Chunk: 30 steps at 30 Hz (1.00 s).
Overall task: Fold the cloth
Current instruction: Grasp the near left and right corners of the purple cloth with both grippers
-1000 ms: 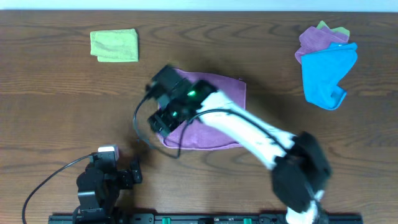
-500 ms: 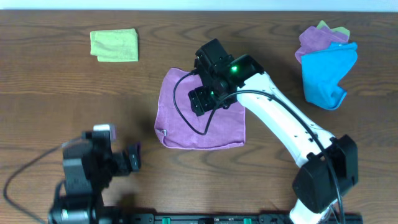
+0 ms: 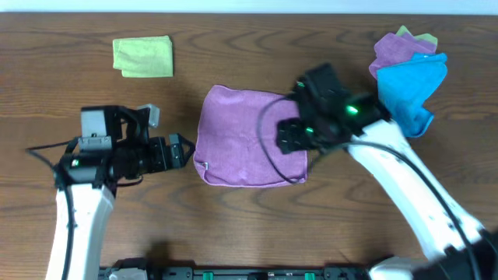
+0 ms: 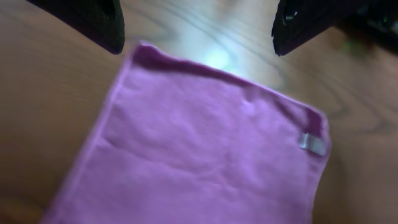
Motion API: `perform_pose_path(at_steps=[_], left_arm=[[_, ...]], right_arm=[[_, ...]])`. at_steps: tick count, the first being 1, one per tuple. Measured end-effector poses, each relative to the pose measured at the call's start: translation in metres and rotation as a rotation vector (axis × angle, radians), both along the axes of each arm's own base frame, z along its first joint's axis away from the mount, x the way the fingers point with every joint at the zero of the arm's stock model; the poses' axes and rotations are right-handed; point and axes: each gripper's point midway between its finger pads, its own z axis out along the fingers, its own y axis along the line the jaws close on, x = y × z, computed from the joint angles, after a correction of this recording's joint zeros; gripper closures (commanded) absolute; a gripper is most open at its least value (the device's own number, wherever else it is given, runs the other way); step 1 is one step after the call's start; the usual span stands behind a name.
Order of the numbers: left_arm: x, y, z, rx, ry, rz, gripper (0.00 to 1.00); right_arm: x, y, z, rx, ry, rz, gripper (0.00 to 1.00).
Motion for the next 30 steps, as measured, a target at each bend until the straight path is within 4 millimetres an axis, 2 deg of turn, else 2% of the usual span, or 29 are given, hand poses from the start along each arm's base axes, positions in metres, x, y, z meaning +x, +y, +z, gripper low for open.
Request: perform_pose_path(at_steps=[2,6,9,16,19,23,30], left_arm=[[0.003,-0.003,-0.006,-0.034,0.043,0.014,0.05],[0.006,-0.007,-0.023,-0.090,0.163,0.068,0.05],[0.007,-0.008,-0.039,-0.119,0.263,0.113,0.05],[0.008,-0.009,-0.077,-0.147,0.446,0.168,0.05],[0.013,-0.012,-0.092,-0.167,0.488,0.175,0.05],[0.015,-0.016,-0.107,-0.198,0.537,0.174,0.05],[0.009,-0.019,-0.132,-0.213,0.639,0.180,0.05]], right_arm=[[-0.009,-0.018,-0.005,0.026,-0.002,-0.066,0.24],[-0.026,-0.036,-0.009,0.118,-0.031,-0.184,0.26],[-0.039,-0.039,-0.015,0.185,-0.039,-0.247,0.28],[-0.070,-0.043,-0.049,0.248,0.050,-0.373,0.28],[-0.074,-0.042,-0.057,0.265,0.075,-0.398,0.27],[-0.074,-0.040,-0.057,0.283,0.086,-0.416,0.26],[-0.074,-0.040,-0.057,0.292,0.094,-0.431,0.24]])
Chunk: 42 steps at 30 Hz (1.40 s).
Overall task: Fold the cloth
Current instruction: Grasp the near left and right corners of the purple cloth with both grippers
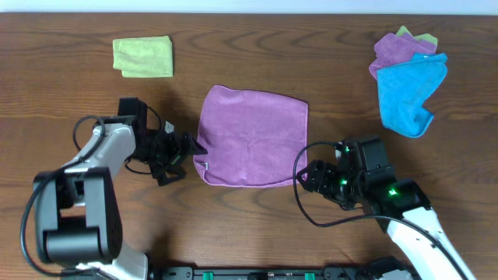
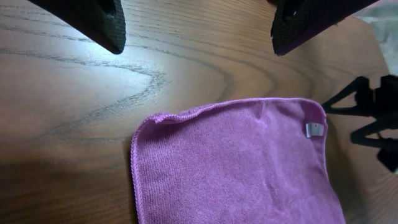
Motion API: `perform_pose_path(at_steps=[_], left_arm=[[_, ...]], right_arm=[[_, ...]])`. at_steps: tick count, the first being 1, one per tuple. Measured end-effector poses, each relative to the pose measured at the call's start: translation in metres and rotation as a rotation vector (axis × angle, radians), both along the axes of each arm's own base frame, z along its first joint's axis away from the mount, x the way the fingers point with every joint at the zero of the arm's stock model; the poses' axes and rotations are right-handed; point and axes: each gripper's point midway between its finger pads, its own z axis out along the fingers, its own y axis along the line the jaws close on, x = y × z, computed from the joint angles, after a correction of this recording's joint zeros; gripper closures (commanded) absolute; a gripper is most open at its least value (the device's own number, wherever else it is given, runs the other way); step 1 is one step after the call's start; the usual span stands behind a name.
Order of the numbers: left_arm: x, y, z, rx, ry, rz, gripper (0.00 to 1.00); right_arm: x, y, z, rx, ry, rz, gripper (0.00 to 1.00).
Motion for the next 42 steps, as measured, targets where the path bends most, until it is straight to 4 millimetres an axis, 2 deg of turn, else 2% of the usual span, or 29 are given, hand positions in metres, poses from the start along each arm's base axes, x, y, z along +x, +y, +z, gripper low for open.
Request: perform_pose_path(at_steps=[4,8,10,11,14,16,18,19,20,23,27,34,42], left_arm=[[-0.001,-0.008,-0.011,-0.020,0.024,-0.017,0.05],[0.003,-0.023,-0.010,-0.069,0.015,-0.029,0.05],[0.007,-0.032,-0.010,-0.087,0.002,-0.038,0.00],[0.007,-0.037,-0.009,-0.098,0.000,-0.044,0.12],[0.011,-0.044,-0.012,-0.088,-0.017,-0.060,0.30],[0.010,-0.047,-0.015,-0.084,-0.016,-0.068,0.53],[0.011,-0.047,-0.017,-0.073,-0.023,-0.073,0.72],[0.012,-0.046,-0.018,-0.066,-0.023,-0.072,0.86],[0.012,-0.046,-0.019,-0.061,-0.029,-0.076,0.94],[0.012,-0.044,-0.020,-0.052,-0.034,-0.080,0.94],[0.011,-0.044,-0.021,-0.046,-0.030,-0.083,0.94],[-0.003,-0.042,-0.021,-0.040,0.007,-0.118,0.94],[-0.008,-0.041,-0.021,-0.039,0.008,-0.145,0.95]], right_arm=[[0.000,0.000,0.000,0.000,0.001,-0.002,0.24],[0.000,0.000,0.000,0.001,0.001,-0.002,0.24],[0.000,0.000,0.000,0.001,0.001,-0.003,0.24],[0.000,0.000,0.000,0.002,0.002,-0.003,0.24],[-0.002,-0.001,-0.001,-0.001,0.012,-0.003,0.23],[-0.005,-0.001,-0.002,-0.005,0.024,-0.003,0.23],[-0.007,-0.002,-0.004,-0.008,0.033,-0.003,0.22],[-0.007,-0.002,-0.005,-0.010,0.035,-0.004,0.22],[-0.008,-0.002,-0.006,-0.010,0.035,-0.004,0.22],[-0.004,-0.001,-0.012,-0.002,0.013,-0.005,0.21],[-0.002,-0.001,-0.029,0.009,-0.014,-0.014,0.21],[0.007,-0.001,-0.058,0.046,-0.055,-0.080,0.24],[0.016,0.000,-0.083,0.056,-0.028,-0.141,0.24]])
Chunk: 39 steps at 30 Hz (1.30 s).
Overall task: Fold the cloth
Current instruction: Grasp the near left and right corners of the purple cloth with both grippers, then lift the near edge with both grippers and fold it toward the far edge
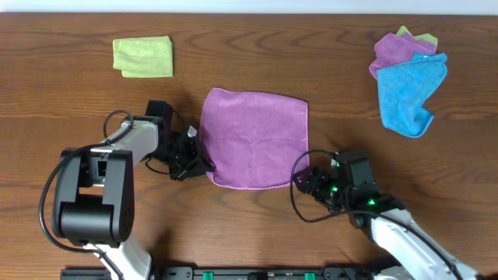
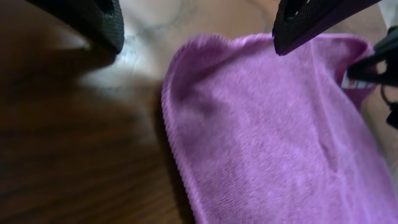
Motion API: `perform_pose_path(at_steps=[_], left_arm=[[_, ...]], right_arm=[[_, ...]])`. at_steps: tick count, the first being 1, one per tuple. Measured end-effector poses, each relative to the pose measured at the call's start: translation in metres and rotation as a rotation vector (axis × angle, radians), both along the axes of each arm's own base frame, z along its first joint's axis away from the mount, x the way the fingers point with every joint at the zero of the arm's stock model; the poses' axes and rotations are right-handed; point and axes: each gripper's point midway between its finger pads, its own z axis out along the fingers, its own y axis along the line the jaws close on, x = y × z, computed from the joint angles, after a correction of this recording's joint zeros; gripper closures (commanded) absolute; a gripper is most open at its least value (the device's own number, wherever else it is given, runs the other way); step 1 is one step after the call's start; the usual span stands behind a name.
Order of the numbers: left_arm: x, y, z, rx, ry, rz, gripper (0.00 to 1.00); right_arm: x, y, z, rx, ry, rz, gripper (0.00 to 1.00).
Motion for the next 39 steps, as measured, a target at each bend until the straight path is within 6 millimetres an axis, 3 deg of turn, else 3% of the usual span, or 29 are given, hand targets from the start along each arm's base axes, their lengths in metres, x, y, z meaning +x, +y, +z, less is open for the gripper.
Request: perform_pose_path(at_steps=[5,8,16,17,26,31,39], left_arm=[[-0.004,0.000,0.000,-0.001,0.007,-0.012,0.94],[-0.006,0.000,0.001,-0.002,0.011,-0.023,0.94],[-0.011,0.001,0.001,-0.004,0.014,-0.045,0.94],[-0.011,0.001,0.001,-0.004,0.013,-0.047,0.94],[-0.023,0.002,0.003,-0.010,0.036,-0.089,0.94],[-0.037,0.003,0.006,-0.018,0.062,-0.132,0.94],[-0.046,0.005,0.030,-0.019,0.011,-0.184,0.94]], right_arm=[[0.015,0.005,0.000,0.024,-0.034,-0.019,0.25],[0.024,0.008,0.000,0.038,-0.052,-0.026,0.32],[0.028,0.005,-0.014,0.018,-0.025,-0.055,0.95],[0.027,0.004,-0.017,0.012,-0.015,-0.058,0.99],[0.025,0.003,-0.019,0.007,-0.007,-0.061,0.99],[0.010,0.002,-0.016,0.010,0.031,-0.043,0.99],[-0.014,-0.001,0.014,0.031,0.022,-0.025,0.99]])
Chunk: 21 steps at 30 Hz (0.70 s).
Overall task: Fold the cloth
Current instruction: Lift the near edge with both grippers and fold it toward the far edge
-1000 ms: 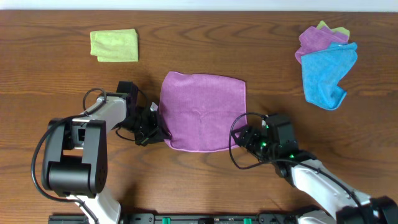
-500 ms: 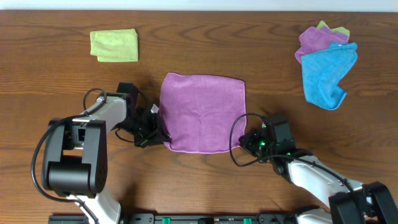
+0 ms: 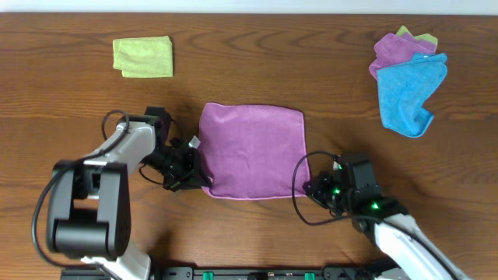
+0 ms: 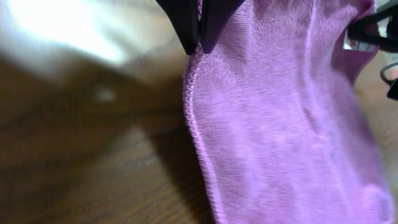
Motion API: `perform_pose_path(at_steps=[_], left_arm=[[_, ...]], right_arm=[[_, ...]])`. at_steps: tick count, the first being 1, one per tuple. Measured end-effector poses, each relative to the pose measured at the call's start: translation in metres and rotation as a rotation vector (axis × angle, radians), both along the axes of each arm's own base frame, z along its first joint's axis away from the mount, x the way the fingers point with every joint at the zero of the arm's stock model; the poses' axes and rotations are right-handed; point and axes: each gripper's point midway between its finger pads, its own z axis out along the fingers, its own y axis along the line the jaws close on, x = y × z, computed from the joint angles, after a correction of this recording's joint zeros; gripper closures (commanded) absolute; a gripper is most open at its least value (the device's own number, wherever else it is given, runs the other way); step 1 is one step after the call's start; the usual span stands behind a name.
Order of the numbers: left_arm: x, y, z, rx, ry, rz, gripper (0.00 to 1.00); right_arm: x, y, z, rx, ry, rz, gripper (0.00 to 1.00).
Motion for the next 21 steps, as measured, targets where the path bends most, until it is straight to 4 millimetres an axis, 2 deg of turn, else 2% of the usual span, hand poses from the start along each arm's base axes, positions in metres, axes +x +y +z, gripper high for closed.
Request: perform_pose_path(at_steps=[4,9,16,21], left_arm=[[-0.004,0.001,0.011,0.001,-0.015,-0.009,0.94],[0.000,0.000,0.016,-0.008,-0.050,-0.005,0.94],[0.031,-0.004,0.028,-0.015,-0.184,0.071,0.94],[0.059,-0.005,0.030,-0.014,-0.258,0.145,0.94]], right_arm=[[-0.006,0.000,0.018,0.019,-0.046,0.009,0.99],[0.001,0.003,0.045,0.054,-0.161,0.008,0.99],[0.027,0.002,0.066,0.058,-0.301,-0.027,0.99],[0.042,-0.002,0.060,0.019,-0.318,-0.057,0.99]])
